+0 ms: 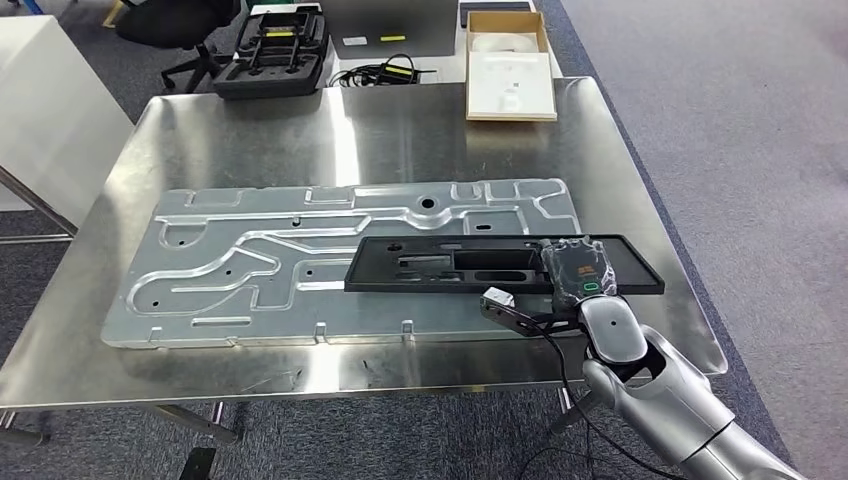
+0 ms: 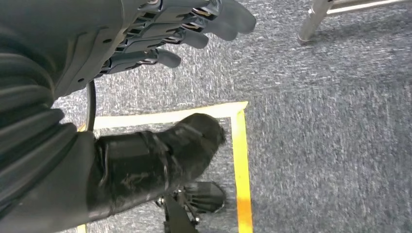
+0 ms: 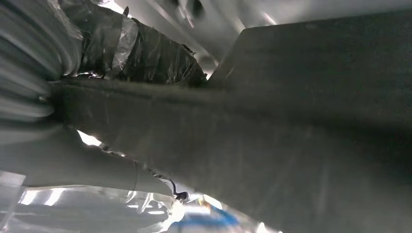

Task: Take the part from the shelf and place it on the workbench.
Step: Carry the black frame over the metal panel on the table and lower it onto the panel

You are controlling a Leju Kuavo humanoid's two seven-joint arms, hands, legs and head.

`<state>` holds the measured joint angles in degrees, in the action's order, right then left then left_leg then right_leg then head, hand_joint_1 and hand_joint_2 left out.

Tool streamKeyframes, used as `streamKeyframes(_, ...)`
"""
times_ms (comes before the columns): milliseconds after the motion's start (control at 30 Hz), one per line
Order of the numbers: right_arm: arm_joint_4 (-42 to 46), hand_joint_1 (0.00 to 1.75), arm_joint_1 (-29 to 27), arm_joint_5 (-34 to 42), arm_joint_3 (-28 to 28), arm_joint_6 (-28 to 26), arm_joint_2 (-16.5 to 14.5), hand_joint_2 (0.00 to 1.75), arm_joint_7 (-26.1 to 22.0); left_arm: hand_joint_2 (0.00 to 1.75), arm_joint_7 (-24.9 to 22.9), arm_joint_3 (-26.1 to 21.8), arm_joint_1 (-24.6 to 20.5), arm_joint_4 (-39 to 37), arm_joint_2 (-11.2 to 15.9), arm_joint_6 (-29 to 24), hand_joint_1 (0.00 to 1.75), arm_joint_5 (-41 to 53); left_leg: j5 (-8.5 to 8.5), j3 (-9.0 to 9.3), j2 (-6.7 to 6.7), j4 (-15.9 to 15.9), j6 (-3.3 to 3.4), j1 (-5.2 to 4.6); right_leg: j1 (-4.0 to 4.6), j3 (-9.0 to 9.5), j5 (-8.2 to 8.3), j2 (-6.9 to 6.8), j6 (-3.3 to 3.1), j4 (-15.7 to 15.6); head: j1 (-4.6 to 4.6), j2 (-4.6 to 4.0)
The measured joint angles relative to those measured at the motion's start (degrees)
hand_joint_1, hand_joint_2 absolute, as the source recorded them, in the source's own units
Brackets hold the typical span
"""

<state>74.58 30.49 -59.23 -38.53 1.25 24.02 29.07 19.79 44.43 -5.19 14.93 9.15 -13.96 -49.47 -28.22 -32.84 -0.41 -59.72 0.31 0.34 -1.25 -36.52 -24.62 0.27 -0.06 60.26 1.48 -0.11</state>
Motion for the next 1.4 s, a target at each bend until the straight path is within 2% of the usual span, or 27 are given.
streamKeyframes(33,-0.5,0.00,-0.4,1.3,0.4,-0.9,0.1,0.00,0.3,1.75,0.2,0.0,0.0,0.0,0.1,0.0,0.00,0.1,-0.73,-0.55,0.04,-1.2,-0.26,0.09,-0.07,0.24,0.03,0.01,-0.30,-0.1,0.06,0.00)
streamKeyframes(100,-1.6,0.00,-1.0,3.4,1.5,-2.3,0.2,0.00,0.5,1.75,0.4,0.0,-0.2,0.0,0.2,-0.3,0.00,0.3,-3.37,-3.29,0.11,-6.7,-0.76,0.24,-0.13,0.57,-0.06,-0.02,-0.71,-0.3,0.20,0.00)
streamKeyframes(167,-2.9,0.00,-1.8,4.7,2.4,-2.9,0.4,0.00,0.7,0.87,0.4,0.0,-0.1,0.0,0.3,-0.9,0.00,0.6,-5.80,-6.91,0.11,-13.1,-1.01,0.30,-0.04,0.67,-0.22,-0.04,-0.94,-0.3,0.22,0.00)
streamKeyframes(200,-3.6,0.00,-2.1,5.0,2.8,-3.1,0.4,0.00,0.8,0.44,0.2,0.0,0.0,0.0,0.3,-1.4,0.00,0.7,-5.86,-7.86,0.11,-14.3,-1.01,0.31,0.02,0.73,-0.27,-0.01,-1.00,-0.3,0.22,0.00)
streamKeyframes(233,-4.0,0.00,-2.3,5.3,3.2,-3.2,0.5,0.00,1.0,0.00,0.0,0.0,0.0,0.0,0.3,-2.0,0.00,0.8,-4.89,-7.75,0.11,-13.4,-0.93,0.31,0.06,0.82,-0.31,0.06,-1.01,-0.3,0.22,0.00)
streamKeyframes(300,-4.6,0.00,-2.5,5.9,3.8,-3.5,0.6,0.00,1.3,0.00,-0.8,0.0,0.1,0.0,0.4,-3.3,0.00,0.8,-0.95,-4.87,0.11,-6.8,-0.54,0.30,0.12,1.10,-0.39,0.20,-0.91,-0.3,0.22,0.00)
streamKeyframes(367,-5.1,0.00,-2.5,6.4,4.3,-3.6,0.7,0.00,1.6,0.00,-1.8,0.0,-0.1,0.0,0.5,-4.8,0.00,0.7,0.46,-2.25,0.10,-0.8,-0.11,0.02,0.25,1.26,-0.42,0.29,-0.48,-0.3,0.21,0.00)
streamKeyframes(433,-5.4,0.00,-2.6,6.7,4.6,-3.6,0.8,0.00,1.8,0.00,-2.5,0.0,-0.1,0.0,0.6,-5.8,0.00,0.5,0.25,-1.70,0.07,0.6,0.38,-0.30,0.33,1.34,-0.45,0.40,0.26,-0.5,0.20,0.00)
streamKeyframes(500,-5.6,0.00,-2.6,6.9,4.8,-3.8,0.9,0.00,2.0,0.00,-2.9,0.0,0.0,0.0,0.6,-6.1,0.00,0.3,1.50,-1.12,0.18,1.2,1.09,-0.07,0.39,1.58,-0.66,0.50,1.01,-0.5,0.15,0.00)
streamKeyframes(533,-5.7,0.00,-2.6,7.3,5.0,-4.0,0.9,0.00,1.9,0.00,-3.1,0.0,0.0,0.0,0.6,-6.3,0.00,0.1,1.93,-0.82,0.30,1.6,1.43,0.08,0.44,1.35,-1.40,0.49,1.26,0.4,0.06,0.00)
streamKeyframes(567,-5.8,0.00,-2.6,7.9,5.0,-4.5,1.0,0.00,1.8,0.00,-3.4,0.0,-0.1,0.0,0.6,-6.5,0.00,-0.1,2.28,-0.56,0.43,1.9,1.73,0.23,0.49,0.59,-2.68,0.45,1.42,2.2,-0.04,0.00)
streamKeyframes(633,-5.8,0.00,-2.7,10.5,5.1,-5.5,0.8,0.00,1.0,0.00,-4.1,0.0,-0.2,0.0,0.5,-7.2,0.00,-0.6,2.51,-0.59,0.61,2.1,2.07,0.17,0.48,-2.45,-6.40,0.35,1.54,8.7,-0.18,0.00)
streamKeyframes(667,-5.6,0.00,-2.7,12.3,5.1,-6.0,0.5,0.00,0.6,0.00,-4.5,0.0,-0.2,0.0,0.4,-7.6,0.00,-0.9,2.53,-0.67,0.65,2.1,2.11,0.11,0.47,-3.95,-7.68,0.34,1.59,11.9,-0.19,0.00)
streamKeyframes(700,-5.3,0.00,-2.7,14.1,5.1,-6.4,0.1,0.00,0.4,0.00,-4.9,0.0,-0.2,0.0,0.4,-8.0,0.00,-1.0,2.52,-0.72,0.68,2.0,2.13,0.06,0.44,-4.82,-8.02,0.33,1.64,13.8,-0.18,0.00)
streamKeyframes(733,-5.0,0.00,-2.5,15.7,5.1,-6.6,-0.2,0.00,0.4,0.00,-5.1,0.0,-0.2,0.0,0.3,-8.4,0.00,-1.1,2.50,-0.74,0.68,1.9,2.11,0.04,0.41,-4.70,-7.22,0.32,1.65,13.6,-0.18,0.00)
streamKeyframes(767,-4.6,0.00,-2.3,16.8,5.2,-6.7,-0.5,0.00,0.5,0.00,-5.4,0.0,-0.2,0.0,0.2,-8.7,0.00,-1.1,2.44,-0.74,0.64,1.7,2.06,0.03,0.37,-3.58,-5.51,0.32,1.61,11.4,-0.19,0.00)
streamKeyframes(800,-4.2,0.00,-1.9,17.4,5.2,-6.8,-0.8,0.00,0.6,0.00,-5.5,0.0,-0.2,0.0,0.1,-8.9,0.00,-1.1,2.32,-0.78,0.59,1.5,1.94,0.03,0.31,-1.82,-3.47,0.32,1.52,7.7,-0.20,0.00)
streamKeyframes(867,-3.3,0.00,-1.0,17.6,5.1,-7.2,-1.3,0.00,0.7,0.00,-5.8,0.0,-0.4,0.0,0.0,-9.2,0.00,-1.1,2.05,-1.21,0.47,0.7,1.52,-0.20,0.38,1.01,-1.11,0.32,1.23,1.6,-0.16,0.00)
streamKeyframes(900,-2.8,0.00,-0.6,17.3,5.1,-7.4,-1.6,0.00,0.6,0.00,-5.9,0.0,-0.4,0.0,0.0,-9.4,0.00,-1.1,2.02,-1.47,0.40,0.5,1.27,-0.30,0.47,1.54,-0.82,0.32,1.07,0.3,-0.12,0.00)
streamKeyframes(1000,-0.8,0.00,0.1,16.4,4.9,-7.5,-2.8,0.00,0.6,0.00,-6.4,0.0,-0.4,0.0,-0.1,-9.8,0.00,-1.2,2.06,-1.88,0.23,0.3,0.52,-0.21,0.58,1.35,-0.56,0.24,0.22,-0.2,-0.09,0.00)
streamKeyframes(1067,0.3,0.00,0.8,16.0,4.7,-7.5,-3.6,0.00,0.6,0.00,-6.5,0.0,-0.4,0.0,-0.2,-9.9,0.00,-1.2,0.12,-2.77,0.19,-1.8,-0.15,-0.09,0.30,1.22,-0.05,0.05,-0.60,-0.6,0.09,0.00)
streamKeyframes(1167,1.5,0.00,1.4,15.4,4.0,-7.4,-4.5,0.00,0.6,0.00,-6.6,0.0,-0.6,0.0,-0.3,-10.1,0.00,-1.2,-5.75,-6.41,0.18,-11.3,-1.10,0.26,0.19,0.51,0.58,-0.30,-1.17,-0.7,0.36,0.00)
streamKeyframes(1200,1.8,0.00,1.5,15.0,3.7,-7.3,-4.7,0.00,0.6,0.00,-6.6,0.0,-0.5,0.0,-0.3,-10.2,0.00,-1.3,-6.65,-7.08,0.19,-13.5,-1.28,0.36,0.19,0.18,0.80,-0.37,-1.17,-0.7,0.34,0.00)
streamKeyframes(1233,2.3,0.00,1.6,14.5,3.3,-7.1,-5.0,0.00,0.6,0.00,-6.7,0.0,-0.5,0.0,-0.3,-10.2,0.00,-1.4,-6.48,-6.79,0.19,-13.8,-1.38,0.44,0.18,-0.16,1.03,-0.39,-1.12,-0.7,0.34,0.00)
streamKeyframes(1267,2.8,0.00,1.7,14.0,2.9,-6.9,-5.2,0.00,0.6,0.00,-6.7,0.0,-0.4,0.0,-0.4,-10.3,0.00,-1.5,-5.40,-5.44,0.20,-11.9,-1.42,0.50,0.15,-0.51,1.27,-0.39,-1.03,-0.6,0.35,0.00)
streamKeyframes(1367,4.6,0.00,2.7,12.5,1.8,-6.1,-6.0,0.00,0.6,0.00,-6.8,-0.1,-0.7,0.0,-0.4,-10.5,0.00,-1.6,-1.62,0.85,0.12,-1.1,-1.09,0.46,0.16,-1.21,2.03,-0.31,-0.30,-0.5,0.31,0.00)
streamKeyframes(1400,5.2,0.00,3.0,12.1,1.5,-5.9,-6.2,0.00,0.6,0.00,-6.8,-0.1,-0.8,0.0,-0.4,-10.5,0.00,-1.6,-1.15,1.76,0.05,0.8,-0.85,0.33,0.18,-1.29,2.30,-0.31,0.07,-0.5,0.26,0.00)
